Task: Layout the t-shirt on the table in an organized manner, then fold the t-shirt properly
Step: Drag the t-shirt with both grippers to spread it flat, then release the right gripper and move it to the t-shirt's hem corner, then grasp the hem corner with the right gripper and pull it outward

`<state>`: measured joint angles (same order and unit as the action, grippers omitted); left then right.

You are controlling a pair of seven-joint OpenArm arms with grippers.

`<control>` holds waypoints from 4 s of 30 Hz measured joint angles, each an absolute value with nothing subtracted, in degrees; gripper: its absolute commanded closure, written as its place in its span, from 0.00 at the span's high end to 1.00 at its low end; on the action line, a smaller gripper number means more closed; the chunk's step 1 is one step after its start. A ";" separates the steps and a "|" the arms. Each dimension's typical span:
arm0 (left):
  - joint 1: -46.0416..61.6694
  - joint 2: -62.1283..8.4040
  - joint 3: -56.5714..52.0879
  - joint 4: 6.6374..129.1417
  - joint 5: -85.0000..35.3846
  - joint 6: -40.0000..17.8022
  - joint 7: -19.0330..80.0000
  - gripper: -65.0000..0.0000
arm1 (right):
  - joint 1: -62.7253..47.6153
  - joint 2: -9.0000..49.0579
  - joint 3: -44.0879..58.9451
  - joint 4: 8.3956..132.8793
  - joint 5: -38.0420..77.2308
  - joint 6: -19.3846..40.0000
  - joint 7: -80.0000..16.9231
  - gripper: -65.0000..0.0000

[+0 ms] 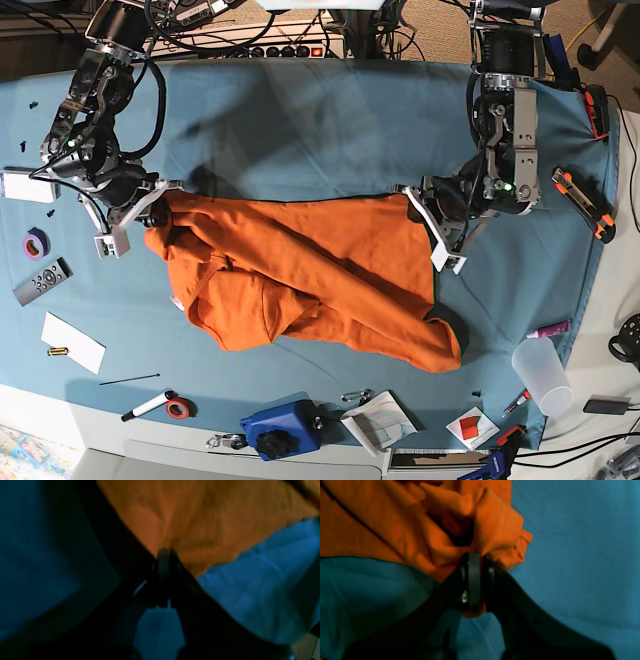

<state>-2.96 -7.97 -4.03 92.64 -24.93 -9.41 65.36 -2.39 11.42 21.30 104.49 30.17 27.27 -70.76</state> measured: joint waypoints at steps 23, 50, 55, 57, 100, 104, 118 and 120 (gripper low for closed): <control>16.40 -23.18 -8.88 106.89 -29.74 -11.42 64.20 0.00 | -24.12 7.62 29.47 123.66 33.32 28.58 -71.53 0.00; 25.23 -23.20 -14.44 107.77 -35.35 -14.00 60.47 0.00 | -22.15 9.61 29.78 123.59 28.29 33.04 -64.45 0.31; 25.43 -23.20 -14.44 107.81 -35.51 -14.00 60.62 0.15 | -11.46 9.72 29.85 123.59 27.40 31.14 -64.01 0.31; 25.56 -23.18 -14.44 107.96 -36.82 -14.50 61.19 0.32 | -8.78 9.85 29.85 123.59 27.03 31.14 -64.03 0.31; 29.54 -22.55 -13.52 128.99 -14.59 -5.39 64.20 0.44 | 40.14 16.56 -25.93 46.54 9.08 28.47 -50.70 0.00; 29.52 -22.55 -13.52 128.99 -14.57 -5.37 63.79 0.44 | 39.22 16.88 -23.57 49.04 5.26 24.67 -52.45 0.00; 29.52 -22.55 -13.52 128.99 -14.61 -5.39 61.80 0.44 | 34.54 17.52 6.28 60.86 4.32 20.95 -54.98 0.00; 29.52 -22.55 -13.52 128.99 -14.59 -5.39 61.34 0.44 | 32.05 17.41 10.68 60.86 4.32 20.93 -54.57 0.00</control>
<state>29.52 -22.55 -13.52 128.99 -14.59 -5.39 61.34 32.05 17.41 10.68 60.86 4.32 20.93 -54.57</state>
